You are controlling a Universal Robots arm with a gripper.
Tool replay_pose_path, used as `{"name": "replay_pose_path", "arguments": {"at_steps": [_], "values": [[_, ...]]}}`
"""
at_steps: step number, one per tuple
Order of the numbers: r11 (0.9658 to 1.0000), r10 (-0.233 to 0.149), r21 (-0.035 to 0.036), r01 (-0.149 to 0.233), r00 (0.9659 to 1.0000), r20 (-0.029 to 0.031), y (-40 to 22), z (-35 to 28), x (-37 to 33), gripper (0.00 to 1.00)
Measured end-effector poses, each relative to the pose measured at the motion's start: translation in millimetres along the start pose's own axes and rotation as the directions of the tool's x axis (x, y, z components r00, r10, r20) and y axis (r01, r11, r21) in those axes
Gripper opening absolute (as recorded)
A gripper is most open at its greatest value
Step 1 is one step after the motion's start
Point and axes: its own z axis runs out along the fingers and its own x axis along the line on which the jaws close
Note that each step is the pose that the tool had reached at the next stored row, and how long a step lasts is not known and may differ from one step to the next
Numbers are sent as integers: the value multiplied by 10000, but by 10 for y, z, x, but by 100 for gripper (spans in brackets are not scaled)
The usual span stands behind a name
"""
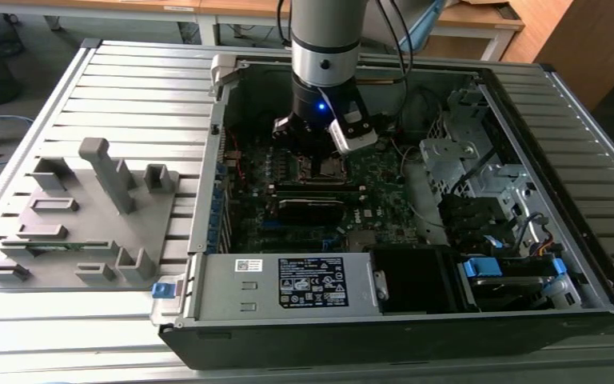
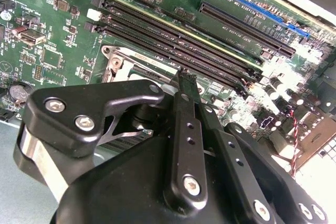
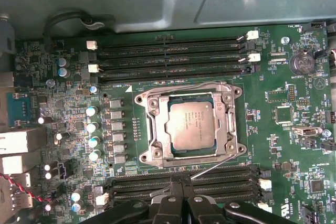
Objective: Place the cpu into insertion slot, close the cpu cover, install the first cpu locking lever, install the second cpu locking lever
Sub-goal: 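Install the second cpu locking lever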
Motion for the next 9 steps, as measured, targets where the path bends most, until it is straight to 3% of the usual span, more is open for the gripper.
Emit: {"name": "replay_pose_path", "arguments": {"at_steps": [9], "values": [[10000,1,-2,-1,10000,2,-3,24,42,10]]}}
